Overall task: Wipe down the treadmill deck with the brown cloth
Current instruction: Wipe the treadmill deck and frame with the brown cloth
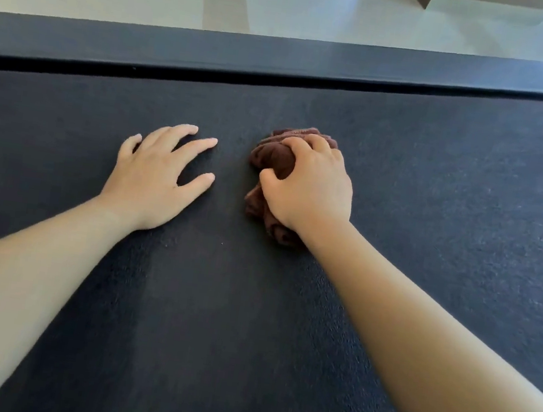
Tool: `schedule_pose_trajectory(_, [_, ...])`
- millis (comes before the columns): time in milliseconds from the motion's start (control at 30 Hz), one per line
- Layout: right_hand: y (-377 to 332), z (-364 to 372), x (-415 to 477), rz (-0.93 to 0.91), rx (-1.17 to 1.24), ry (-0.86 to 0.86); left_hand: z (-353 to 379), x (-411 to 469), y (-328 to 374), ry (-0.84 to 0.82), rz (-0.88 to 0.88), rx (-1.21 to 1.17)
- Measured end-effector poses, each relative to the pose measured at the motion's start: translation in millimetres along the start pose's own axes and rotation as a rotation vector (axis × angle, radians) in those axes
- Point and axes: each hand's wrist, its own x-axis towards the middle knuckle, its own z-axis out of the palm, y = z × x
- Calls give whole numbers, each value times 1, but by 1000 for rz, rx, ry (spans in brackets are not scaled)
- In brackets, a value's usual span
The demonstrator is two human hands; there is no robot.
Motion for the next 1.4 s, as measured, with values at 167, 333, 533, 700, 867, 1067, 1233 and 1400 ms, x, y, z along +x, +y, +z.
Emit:
schedule_pose_trajectory(167, [-4,12,51,22,16,7,-3,2,1,16,-18,-40])
schedule_pose_trajectory(333, [-12,20,105,71,27,-10,-1,2,0,8,-20,-47])
schedule_pose_trajectory(533, [-13,16,104,57,21,-26,-1,3,-1,18,-16,-63])
schedule_pose_trajectory(700, [-7,8,37,-6,19,-6,-1,5,-2,24,-18,-73])
schedule_pose_trajectory(867, [-13,-5,-46,-16,5,-28,-1,-1,2,14,-10,-60])
schedule_pose_trajectory(1067, [-36,-28,-172,-80,37,-109,-16,-82,10,-153,3,-38])
schedule_pose_trajectory(1233, [-50,-23,-225,-91,42,-61,-31,-186,1,-136,82,-13])
schedule_pose_trajectory(1400, [-64,-13,-198,-30,-27,-66,-44,-233,-5,-112,94,-73])
